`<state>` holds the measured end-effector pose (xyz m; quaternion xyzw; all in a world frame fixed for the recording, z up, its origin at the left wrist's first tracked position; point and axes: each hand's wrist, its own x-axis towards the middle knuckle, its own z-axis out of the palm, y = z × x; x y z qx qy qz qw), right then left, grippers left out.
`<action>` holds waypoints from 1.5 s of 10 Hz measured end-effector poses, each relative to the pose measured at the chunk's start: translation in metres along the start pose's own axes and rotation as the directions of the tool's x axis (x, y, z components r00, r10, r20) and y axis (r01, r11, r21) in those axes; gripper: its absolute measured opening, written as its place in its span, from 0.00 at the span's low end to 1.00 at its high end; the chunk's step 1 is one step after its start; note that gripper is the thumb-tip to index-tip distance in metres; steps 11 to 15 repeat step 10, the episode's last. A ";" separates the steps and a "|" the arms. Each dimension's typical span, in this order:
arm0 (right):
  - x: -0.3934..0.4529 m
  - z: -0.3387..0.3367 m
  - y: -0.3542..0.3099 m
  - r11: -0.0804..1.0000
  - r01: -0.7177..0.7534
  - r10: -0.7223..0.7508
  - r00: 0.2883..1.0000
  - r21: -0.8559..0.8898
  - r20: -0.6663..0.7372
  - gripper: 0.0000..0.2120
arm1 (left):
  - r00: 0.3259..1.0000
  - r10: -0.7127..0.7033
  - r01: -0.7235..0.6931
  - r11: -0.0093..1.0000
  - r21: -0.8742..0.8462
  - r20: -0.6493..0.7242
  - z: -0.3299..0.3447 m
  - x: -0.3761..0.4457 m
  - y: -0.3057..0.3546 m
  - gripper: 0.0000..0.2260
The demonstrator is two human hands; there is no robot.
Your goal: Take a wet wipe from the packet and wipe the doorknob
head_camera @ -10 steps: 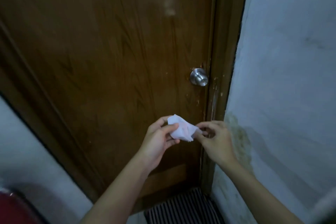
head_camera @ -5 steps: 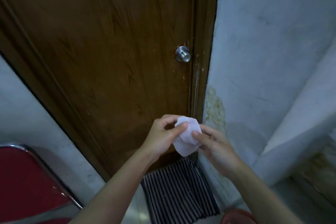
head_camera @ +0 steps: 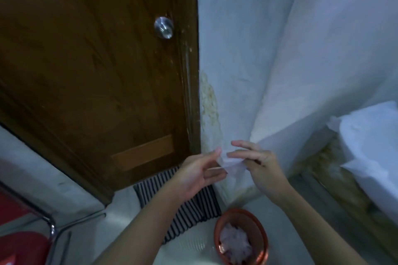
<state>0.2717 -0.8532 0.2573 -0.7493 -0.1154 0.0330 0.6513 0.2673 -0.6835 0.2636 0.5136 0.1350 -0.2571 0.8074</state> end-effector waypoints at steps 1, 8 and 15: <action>-0.017 -0.023 0.030 0.999 -0.031 0.029 0.999 -0.034 -0.045 0.20 | 0.998 0.036 -0.033 0.999 0.043 -0.060 0.018 0.025 -0.039 0.04; -0.091 -0.045 0.321 0.871 -0.442 0.490 0.763 0.214 -0.420 0.15 | 0.975 0.010 0.091 0.894 0.438 -0.222 -0.026 0.156 -0.282 0.16; -0.112 -0.043 0.414 0.709 -0.670 0.621 0.741 -0.220 -0.256 0.13 | 0.974 -0.075 0.207 0.679 0.705 -0.213 -0.082 0.184 -0.348 0.30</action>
